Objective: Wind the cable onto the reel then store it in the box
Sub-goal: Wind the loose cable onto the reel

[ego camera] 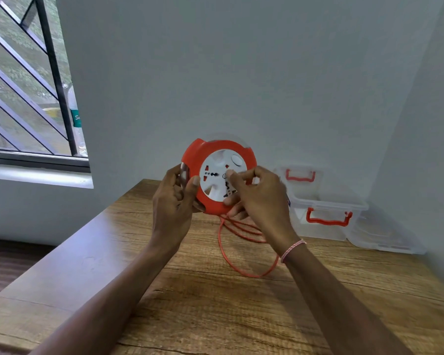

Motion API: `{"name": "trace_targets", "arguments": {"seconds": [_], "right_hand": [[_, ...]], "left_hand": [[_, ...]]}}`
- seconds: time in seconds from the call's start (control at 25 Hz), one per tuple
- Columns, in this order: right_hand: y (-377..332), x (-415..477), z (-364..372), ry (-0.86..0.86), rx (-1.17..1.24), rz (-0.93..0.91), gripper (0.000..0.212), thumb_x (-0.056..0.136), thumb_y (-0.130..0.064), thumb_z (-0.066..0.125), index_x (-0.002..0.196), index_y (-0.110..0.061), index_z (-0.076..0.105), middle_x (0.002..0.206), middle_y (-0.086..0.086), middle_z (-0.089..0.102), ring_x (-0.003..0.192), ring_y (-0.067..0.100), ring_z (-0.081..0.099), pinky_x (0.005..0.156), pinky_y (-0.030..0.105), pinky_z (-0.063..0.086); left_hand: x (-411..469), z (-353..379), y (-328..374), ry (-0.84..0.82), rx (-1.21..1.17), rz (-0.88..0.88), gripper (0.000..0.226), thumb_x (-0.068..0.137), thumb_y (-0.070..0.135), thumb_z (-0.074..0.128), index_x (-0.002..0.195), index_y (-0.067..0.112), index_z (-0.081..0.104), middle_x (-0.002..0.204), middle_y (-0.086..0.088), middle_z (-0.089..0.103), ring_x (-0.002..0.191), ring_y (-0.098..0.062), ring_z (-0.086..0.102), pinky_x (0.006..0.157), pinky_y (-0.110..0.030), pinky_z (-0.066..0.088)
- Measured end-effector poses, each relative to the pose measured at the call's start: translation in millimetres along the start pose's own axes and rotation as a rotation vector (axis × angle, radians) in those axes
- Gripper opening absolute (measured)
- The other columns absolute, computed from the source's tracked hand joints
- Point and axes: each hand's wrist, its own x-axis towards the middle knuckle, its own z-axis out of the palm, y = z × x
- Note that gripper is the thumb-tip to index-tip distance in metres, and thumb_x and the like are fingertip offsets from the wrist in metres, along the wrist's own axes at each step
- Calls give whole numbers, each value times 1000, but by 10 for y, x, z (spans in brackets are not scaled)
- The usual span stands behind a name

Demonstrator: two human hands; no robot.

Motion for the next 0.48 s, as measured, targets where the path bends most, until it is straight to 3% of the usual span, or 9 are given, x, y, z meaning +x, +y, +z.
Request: {"name": "trace_targets", "arguments": {"seconds": [0.08, 0.16, 0.32, 0.48], "right_hand": [[69, 33, -90, 176, -543, -470, 35, 95, -50, 74, 113, -21, 69, 89, 0, 81, 68, 15, 77, 63, 25, 60], [108, 32, -88, 195, -751, -756, 45, 92, -48, 78, 125, -19, 68, 112, 7, 79, 75, 22, 78, 63, 27, 60], [86, 4, -3, 158, -916, -852, 58, 89, -49, 80, 137, -22, 63, 125, 14, 71, 82, 29, 79, 55, 33, 61], [51, -14, -18, 184, -961, -762, 63, 91, -56, 75, 142, -20, 61, 119, 13, 74, 81, 30, 78, 57, 33, 61]], "left_hand": [[24, -27, -13, 13, -32, -46, 28, 103, 43, 55, 128, 30, 54, 109, 22, 70, 96, 5, 74, 65, -12, 58], [21, -26, -18, 16, -22, -47, 31, 102, 43, 55, 130, 29, 53, 116, 19, 68, 99, 7, 72, 67, -9, 57], [-9, 5, -10, 6, -3, -40, 28, 103, 38, 56, 129, 29, 53, 111, 19, 67, 93, 11, 72, 66, -6, 55], [-41, 40, 27, -22, 8, -17, 29, 102, 40, 56, 128, 28, 53, 107, 21, 66, 90, 12, 71, 63, -5, 54]]}}
